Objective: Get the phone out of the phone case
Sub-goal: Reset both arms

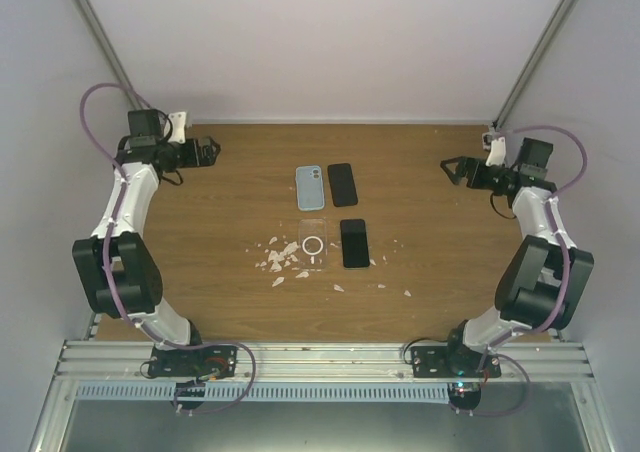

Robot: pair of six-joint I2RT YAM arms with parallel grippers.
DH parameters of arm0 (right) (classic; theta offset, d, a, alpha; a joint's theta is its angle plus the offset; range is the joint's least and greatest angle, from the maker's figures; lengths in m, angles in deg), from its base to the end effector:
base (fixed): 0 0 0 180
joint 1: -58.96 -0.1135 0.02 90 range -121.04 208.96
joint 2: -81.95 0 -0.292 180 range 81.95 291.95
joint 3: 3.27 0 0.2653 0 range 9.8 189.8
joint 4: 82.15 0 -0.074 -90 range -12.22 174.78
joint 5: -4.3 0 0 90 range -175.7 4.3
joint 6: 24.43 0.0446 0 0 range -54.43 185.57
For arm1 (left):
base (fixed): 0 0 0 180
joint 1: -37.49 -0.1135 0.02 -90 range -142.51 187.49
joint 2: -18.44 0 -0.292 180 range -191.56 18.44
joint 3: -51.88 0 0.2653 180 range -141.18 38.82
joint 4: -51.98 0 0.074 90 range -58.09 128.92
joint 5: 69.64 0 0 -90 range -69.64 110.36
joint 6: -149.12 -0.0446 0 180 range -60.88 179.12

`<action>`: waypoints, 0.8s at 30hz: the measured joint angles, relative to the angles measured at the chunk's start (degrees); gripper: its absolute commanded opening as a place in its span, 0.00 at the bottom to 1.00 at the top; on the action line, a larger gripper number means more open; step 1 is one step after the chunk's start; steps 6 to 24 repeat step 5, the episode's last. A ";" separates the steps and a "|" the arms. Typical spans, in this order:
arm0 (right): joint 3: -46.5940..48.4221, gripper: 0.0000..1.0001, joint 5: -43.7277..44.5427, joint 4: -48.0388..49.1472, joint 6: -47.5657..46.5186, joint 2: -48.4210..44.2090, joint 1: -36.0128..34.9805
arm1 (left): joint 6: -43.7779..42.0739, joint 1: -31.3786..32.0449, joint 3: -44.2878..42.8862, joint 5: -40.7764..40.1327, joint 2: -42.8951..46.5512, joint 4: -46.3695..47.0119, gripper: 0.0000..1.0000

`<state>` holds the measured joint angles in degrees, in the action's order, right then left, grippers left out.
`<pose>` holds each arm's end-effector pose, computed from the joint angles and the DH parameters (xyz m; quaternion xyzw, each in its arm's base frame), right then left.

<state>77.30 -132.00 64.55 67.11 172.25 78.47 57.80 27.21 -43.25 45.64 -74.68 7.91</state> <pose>0.3498 -0.0897 0.2891 0.0000 0.8577 0.2989 0.4182 0.3831 0.0501 0.3378 0.0190 0.8958 -0.1589 0.4146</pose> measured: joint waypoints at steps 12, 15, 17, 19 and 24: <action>-3.87 1.00 0.28 2.01 -0.28 -0.37 0.66 | 0.48 0.00 5.77 -2.14 0.48 1.84 0.99; -3.87 1.00 0.28 2.01 -0.28 -0.37 0.66 | 0.48 0.00 5.77 -2.14 0.48 1.84 0.99; -3.87 1.00 0.28 2.01 -0.28 -0.37 0.66 | 0.48 0.00 5.77 -2.14 0.48 1.84 0.99; -3.87 1.00 0.28 2.01 -0.28 -0.37 0.66 | 0.48 0.00 5.77 -2.14 0.48 1.84 0.99; -3.87 1.00 0.28 2.01 -0.28 -0.37 0.66 | 0.48 0.00 5.77 -2.14 0.48 1.84 0.99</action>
